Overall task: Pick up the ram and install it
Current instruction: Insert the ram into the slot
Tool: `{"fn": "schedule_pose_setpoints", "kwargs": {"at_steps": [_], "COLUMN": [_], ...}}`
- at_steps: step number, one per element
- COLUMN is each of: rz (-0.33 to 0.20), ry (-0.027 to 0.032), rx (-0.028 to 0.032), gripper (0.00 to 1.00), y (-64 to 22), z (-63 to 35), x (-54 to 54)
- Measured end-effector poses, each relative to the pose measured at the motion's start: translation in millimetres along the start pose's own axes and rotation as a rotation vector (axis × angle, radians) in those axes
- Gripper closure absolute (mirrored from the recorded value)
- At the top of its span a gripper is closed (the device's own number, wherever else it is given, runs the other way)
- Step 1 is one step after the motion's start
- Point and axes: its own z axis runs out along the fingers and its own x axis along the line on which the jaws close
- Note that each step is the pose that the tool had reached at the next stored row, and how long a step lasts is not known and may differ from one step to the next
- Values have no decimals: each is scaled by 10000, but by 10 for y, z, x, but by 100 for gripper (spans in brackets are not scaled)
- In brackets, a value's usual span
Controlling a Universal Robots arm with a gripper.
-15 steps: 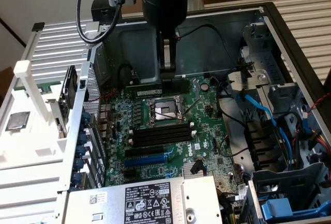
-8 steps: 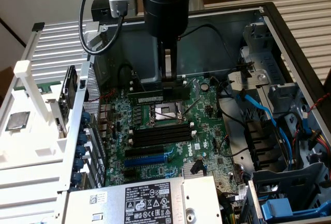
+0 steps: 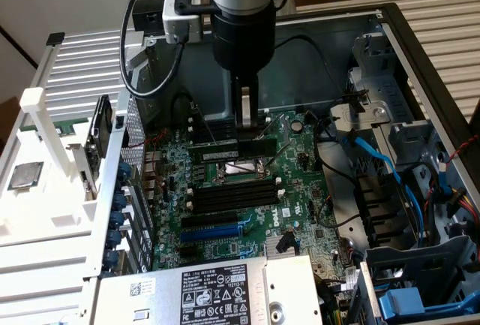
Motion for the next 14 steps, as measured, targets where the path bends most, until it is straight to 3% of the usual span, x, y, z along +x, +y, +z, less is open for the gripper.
{"fn": "schedule_pose_setpoints", "kwargs": {"at_steps": [7,14], "rz": [-183,-488], "ry": [4,15], "rx": [-2,-6], "gripper": [88,88], "y": [-29,-31], "z": [122,190], "x": [110,115]}}
